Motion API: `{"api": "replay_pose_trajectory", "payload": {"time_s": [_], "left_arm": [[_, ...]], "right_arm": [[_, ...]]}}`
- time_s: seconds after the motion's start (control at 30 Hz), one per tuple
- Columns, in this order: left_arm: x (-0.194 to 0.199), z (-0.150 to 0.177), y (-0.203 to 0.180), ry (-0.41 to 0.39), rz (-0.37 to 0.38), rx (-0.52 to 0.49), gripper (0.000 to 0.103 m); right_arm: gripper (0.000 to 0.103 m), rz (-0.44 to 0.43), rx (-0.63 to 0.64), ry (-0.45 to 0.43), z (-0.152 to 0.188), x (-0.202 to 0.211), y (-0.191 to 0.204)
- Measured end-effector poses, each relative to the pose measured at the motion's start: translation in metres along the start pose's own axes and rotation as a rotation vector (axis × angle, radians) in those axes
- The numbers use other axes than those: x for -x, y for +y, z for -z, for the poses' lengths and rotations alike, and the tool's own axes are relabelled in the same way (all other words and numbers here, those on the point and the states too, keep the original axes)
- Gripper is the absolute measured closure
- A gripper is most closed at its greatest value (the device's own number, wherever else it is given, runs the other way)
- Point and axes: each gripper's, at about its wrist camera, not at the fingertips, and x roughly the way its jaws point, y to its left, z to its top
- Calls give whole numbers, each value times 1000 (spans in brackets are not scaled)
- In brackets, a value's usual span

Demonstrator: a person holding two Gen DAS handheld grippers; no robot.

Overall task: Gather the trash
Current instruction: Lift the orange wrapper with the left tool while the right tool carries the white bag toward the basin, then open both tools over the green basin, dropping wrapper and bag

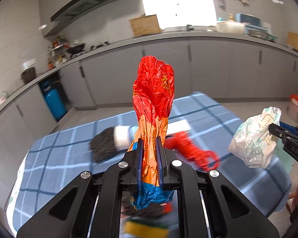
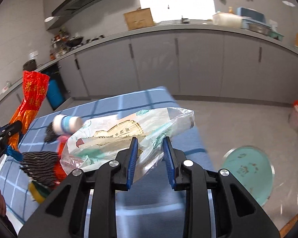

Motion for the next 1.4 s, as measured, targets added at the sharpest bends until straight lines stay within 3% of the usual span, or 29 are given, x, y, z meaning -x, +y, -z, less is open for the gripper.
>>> {"api": "replay_pose_trajectory", "payload": {"time_s": [0.43,0.73,1.07,1.4], "left_arm": [[-9,-19,-132,-24,207,-157,90],[-21,-16,-204,-4,321,-224,90],[-53,-6,-276,88,450,-259,90],[-64,5,-328,128,562,-296,90]], "right_arm": [[75,215,-119,25,19,1,-124],[75,328,-157,64,37,-7,-184],[74,426,-175,122,52,-22,-231],[74,489,-177,148,58,-38,-264]]}}
